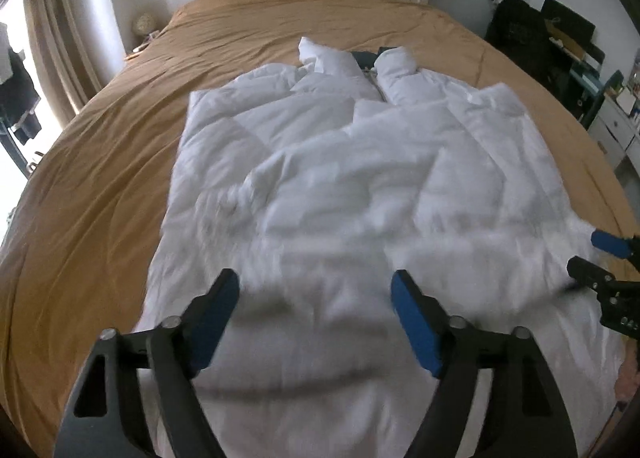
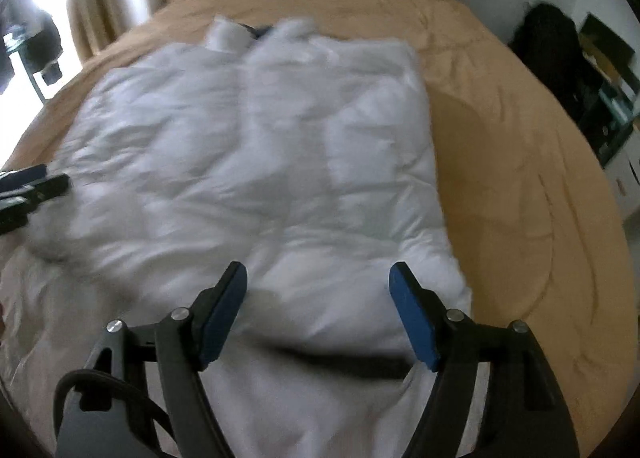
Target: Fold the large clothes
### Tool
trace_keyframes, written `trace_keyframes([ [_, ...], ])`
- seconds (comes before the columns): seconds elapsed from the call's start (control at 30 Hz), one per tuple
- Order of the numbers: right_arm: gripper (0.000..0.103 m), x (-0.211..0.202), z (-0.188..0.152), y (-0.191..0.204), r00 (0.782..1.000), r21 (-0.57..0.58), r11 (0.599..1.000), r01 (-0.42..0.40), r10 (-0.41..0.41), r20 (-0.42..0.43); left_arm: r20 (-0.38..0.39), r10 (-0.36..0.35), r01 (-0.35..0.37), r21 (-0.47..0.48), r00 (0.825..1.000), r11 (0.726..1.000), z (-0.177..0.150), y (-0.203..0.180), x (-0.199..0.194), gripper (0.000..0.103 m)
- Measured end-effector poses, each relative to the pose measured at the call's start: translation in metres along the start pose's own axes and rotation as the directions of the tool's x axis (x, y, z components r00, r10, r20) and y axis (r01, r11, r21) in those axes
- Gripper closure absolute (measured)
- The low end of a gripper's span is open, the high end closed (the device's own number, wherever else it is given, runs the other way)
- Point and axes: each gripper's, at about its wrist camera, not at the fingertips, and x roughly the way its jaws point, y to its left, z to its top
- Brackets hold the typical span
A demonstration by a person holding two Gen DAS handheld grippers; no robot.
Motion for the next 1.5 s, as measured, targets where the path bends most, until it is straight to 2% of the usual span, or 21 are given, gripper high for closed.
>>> trace_keyframes([
  [0.07, 0.029, -0.017, -0.009, 0.018, 0.999, -0.015, 0.999, -0.034, 0.034, 0.019, -0.023, 0.019, -0.019, -0.016, 1.0, 1.0, -0.012, 0.002, 0.001, 0.022],
  [0.13, 0.029, -0.022, -0.019, 0.04, 0.995, -0.046, 0.994, -0.096, 0.096, 0.006, -0.082, 0.052, -0.057, -0.05, 0.995, 0.997, -0.025, 0.011, 0.016, 0.022],
  [0.23, 0.029, 0.002, -0.037, 0.058, 0.993, -0.099, 0.991, -0.085, 0.076, -0.085, -0.15, 0.066, -0.084, -0.119, 0.987, 0.989, -0.047, 0.033, 0.031, 0.021],
  [0.3, 0.029, 0.024, -0.052, 0.046, 0.984, -0.066, 0.994, -0.091, 0.08, -0.162, -0.162, 0.055, -0.077, -0.132, 0.985, 0.988, -0.055, 0.041, 0.033, 0.021],
  [0.37, 0.029, 0.025, -0.057, 0.031, 0.98, -0.022, 0.993, -0.117, 0.112, -0.164, -0.159, 0.056, -0.075, -0.12, 0.986, 0.99, -0.057, 0.044, 0.029, 0.024],
  [0.43, 0.029, 0.019, -0.058, 0.02, 0.983, -0.028, 0.996, -0.085, 0.079, -0.163, -0.168, 0.059, -0.078, -0.108, 0.984, 0.991, -0.057, 0.046, 0.026, 0.026],
  [0.5, 0.029, 0.014, -0.062, 0.003, 0.984, -0.019, 0.999, -0.043, 0.039, -0.172, -0.191, 0.104, -0.129, -0.127, 0.976, 0.983, -0.063, 0.056, 0.019, 0.025],
  [0.63, 0.029, 0.003, -0.078, -0.032, 0.979, 0.025, 1.0, -0.017, 0.022, -0.201, -0.221, 0.079, -0.12, -0.179, 0.972, 0.976, -0.08, 0.079, 0.001, 0.025],
  [0.7, 0.028, -0.003, -0.086, -0.04, 0.979, 0.022, 1.0, -0.014, 0.018, -0.204, -0.218, 0.083, -0.121, -0.166, 0.972, 0.979, -0.093, 0.079, -0.006, 0.025],
  [0.87, 0.025, -0.005, -0.108, -0.031, 0.973, 0.004, 1.0, 0.022, -0.02, -0.23, -0.205, 0.186, -0.203, -0.063, 0.961, 0.977, -0.107, 0.055, -0.012, 0.025],
  [0.97, 0.023, -0.018, -0.126, -0.02, 0.97, -0.017, 0.998, 0.053, -0.056, -0.235, -0.218, 0.15, -0.178, -0.117, 0.964, 0.977, -0.115, 0.062, -0.024, 0.025],
  [1.03, 0.023, -0.027, -0.139, -0.02, 0.967, -0.011, 0.999, 0.041, -0.042, -0.251, -0.219, 0.128, -0.162, -0.147, 0.967, 0.976, -0.122, 0.069, -0.034, 0.025],
  [1.1, 0.023, -0.036, -0.149, -0.025, 0.965, 0.009, 0.999, 0.035, -0.032, -0.259, -0.257, 0.181, -0.225, -0.156, 0.949, 0.962, -0.13, 0.075, -0.031, 0.011],
  [1.13, 0.023, -0.04, -0.156, -0.026, 0.963, 0.023, 0.999, 0.032, -0.025, -0.269, -0.274, 0.165, -0.223, -0.197, 0.947, 0.955, -0.144, 0.085, -0.033, 0.001],
  [1.2, 0.023, -0.04, -0.162, -0.029, 0.959, 0.041, 0.999, 0.026, -0.014, -0.284, -0.311, 0.033, -0.152, -0.367, 0.95, 0.918, -0.158, 0.111, -0.029, 0.0],
  [1.27, 0.023, -0.042, -0.161, -0.028, 0.953, 0.033, 0.999, 0.028, -0.017, -0.301, -0.295, -0.005, -0.133, -0.445, 0.955, 0.885, -0.156, 0.124, -0.039, 0.007],
  [1.37, 0.023, -0.055, -0.135, -0.034, 0.965, 0.026, 0.999, 0.025, -0.018, -0.262, -0.24, 0.069, -0.159, -0.378, 0.968, 0.912, -0.132, 0.124, -0.05, 0.008],
  [1.43, 0.019, -0.058, -0.111, -0.048, 0.974, 0.035, 0.999, 0.032, -0.024, -0.225, -0.196, 0.067, -0.131, -0.338, 0.978, 0.932, -0.113, 0.124, -0.048, 0.008],
  [1.5, 0.019, -0.044, -0.09, -0.066, 0.971, 0.069, 0.996, 0.052, -0.034, -0.238, -0.193, 0.072, -0.124, -0.277, 0.979, 0.953, -0.092, 0.126, -0.032, 0.007],
])
